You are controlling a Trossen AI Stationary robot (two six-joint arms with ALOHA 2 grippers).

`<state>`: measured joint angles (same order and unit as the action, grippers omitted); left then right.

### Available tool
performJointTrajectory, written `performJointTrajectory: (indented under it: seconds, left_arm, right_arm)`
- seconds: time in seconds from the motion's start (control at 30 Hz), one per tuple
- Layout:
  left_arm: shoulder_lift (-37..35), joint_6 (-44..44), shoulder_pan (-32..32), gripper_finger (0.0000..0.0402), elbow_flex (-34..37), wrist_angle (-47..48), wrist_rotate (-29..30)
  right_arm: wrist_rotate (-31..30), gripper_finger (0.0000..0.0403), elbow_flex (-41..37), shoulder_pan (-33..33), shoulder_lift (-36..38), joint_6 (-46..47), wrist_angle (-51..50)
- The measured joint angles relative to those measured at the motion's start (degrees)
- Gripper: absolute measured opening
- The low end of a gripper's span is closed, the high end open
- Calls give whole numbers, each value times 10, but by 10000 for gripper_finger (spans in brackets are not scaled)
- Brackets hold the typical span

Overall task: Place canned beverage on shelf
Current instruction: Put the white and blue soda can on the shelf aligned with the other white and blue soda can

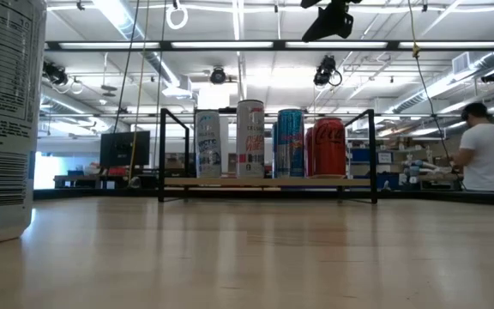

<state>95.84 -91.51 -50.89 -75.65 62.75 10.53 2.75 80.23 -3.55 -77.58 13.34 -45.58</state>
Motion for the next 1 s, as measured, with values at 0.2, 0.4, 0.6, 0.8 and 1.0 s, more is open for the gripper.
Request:
performJointTrajectory:
  seconds: [0.2,0.4,0.6,0.8,1.0]
  left_arm:
    - [-18,25,4,314,-58,25,37]
    - [-19,71,40,314,-113,45,41]
    - [-19,101,82,314,-121,57,41]
    - [-19,127,109,314,-121,52,35]
    - [-19,132,119,314,-121,44,21]
  right_arm:
    - [18,346,0,0,0,0,0]
    - [18,346,0,0,0,0,6]
    - [19,346,0,2,0,0,7]
    - [20,346,0,2,0,0,7]
    - [20,346,0,2,0,0,6]
